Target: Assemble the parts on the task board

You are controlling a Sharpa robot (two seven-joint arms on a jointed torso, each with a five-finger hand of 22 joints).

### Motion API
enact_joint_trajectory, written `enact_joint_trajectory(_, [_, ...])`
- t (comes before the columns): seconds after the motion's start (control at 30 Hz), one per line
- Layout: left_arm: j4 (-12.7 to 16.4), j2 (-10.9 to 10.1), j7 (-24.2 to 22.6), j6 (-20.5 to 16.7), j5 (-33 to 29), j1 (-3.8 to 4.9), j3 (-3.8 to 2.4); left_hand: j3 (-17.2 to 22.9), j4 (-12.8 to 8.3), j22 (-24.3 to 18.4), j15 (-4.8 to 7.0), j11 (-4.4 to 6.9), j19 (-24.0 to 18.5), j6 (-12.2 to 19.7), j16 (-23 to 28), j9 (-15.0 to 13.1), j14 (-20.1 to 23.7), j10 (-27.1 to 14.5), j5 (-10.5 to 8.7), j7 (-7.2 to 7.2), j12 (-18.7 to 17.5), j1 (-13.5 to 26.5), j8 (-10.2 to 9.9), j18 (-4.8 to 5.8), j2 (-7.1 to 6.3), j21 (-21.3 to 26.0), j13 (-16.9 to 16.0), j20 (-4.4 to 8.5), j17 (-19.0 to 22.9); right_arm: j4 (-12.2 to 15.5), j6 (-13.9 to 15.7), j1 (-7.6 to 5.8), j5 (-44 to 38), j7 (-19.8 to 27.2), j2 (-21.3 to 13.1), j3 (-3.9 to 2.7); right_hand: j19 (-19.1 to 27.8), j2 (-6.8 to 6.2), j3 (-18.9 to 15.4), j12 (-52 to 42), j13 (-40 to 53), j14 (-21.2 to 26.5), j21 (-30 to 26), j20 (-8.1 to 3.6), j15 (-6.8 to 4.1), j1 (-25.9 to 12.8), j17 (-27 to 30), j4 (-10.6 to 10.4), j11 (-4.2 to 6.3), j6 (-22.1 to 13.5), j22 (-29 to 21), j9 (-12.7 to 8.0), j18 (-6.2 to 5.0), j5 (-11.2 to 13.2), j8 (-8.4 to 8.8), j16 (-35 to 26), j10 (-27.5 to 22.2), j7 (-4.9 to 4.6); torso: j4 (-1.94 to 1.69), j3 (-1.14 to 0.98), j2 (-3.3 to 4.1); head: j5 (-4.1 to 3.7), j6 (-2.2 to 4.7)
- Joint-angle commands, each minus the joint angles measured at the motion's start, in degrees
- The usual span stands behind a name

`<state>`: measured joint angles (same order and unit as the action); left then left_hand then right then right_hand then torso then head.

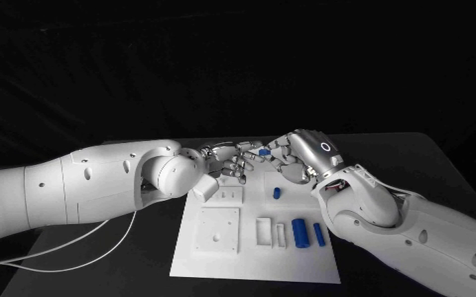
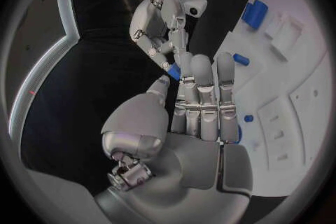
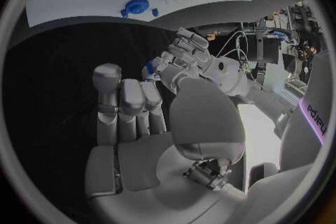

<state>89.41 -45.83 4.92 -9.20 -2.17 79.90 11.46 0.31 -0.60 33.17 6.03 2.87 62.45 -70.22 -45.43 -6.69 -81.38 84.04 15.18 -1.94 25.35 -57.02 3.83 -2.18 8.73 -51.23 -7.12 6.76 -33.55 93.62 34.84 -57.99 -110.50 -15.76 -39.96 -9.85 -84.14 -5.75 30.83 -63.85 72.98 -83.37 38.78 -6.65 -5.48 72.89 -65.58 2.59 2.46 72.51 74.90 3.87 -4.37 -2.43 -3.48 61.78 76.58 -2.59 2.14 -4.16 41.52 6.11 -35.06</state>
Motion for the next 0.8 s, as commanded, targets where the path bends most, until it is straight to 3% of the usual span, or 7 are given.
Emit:
enact_joint_trajectory(0.03, [0.2, 0.1, -0.6, 1.4, -0.5, 0.04, -0.07, 0.2, -0.7, 0.1, -0.05, 0.44, 0.0, -0.1, 0.4, 0.1, -0.3, 2.8, 0.41, 0.09, -0.2, -0.6, -0.2, -0.05, -0.09, 0.2, 0.1, 0.22, 0.0, 0.0, 0.0, 0.19, -1.2, 0.5, 0.2, 0.05, -2.9, 0.29, -0.1, 0.4, -0.1, -0.3, -0.3, -0.24, 0.0, 1.0, 0.1, -0.4, -0.14, 0.2, 4.0, 0.0, 0.82, -0.3, -0.22, -0.4, -0.3, -0.1, -0.03, 0.08, 0.06, 0.03, 0.0])
enact_joint_trajectory(0.8, [0.1, 0.1, -0.3, 2.2, -0.5, 0.04, -0.07, 0.8, -2.8, 0.3, -0.04, 0.45, 0.1, 0.1, 0.5, 0.3, -0.3, 2.8, 1.11, 0.11, -0.3, -2.0, -0.2, -0.06, -0.56, 0.4, 0.1, 0.23, -0.1, 0.4, -1.0, 0.5, -1.3, 2.3, 0.0, 0.18, -2.8, 0.3, -0.6, 0.5, -0.1, -0.3, -0.7, -0.13, 0.1, 2.0, 0.1, -1.5, -0.3, -0.1, 4.1, 0.0, 0.77, -0.3, -0.19, -0.5, -0.4, -0.18, -0.03, 0.03, 0.1, 0.06, -0.3])
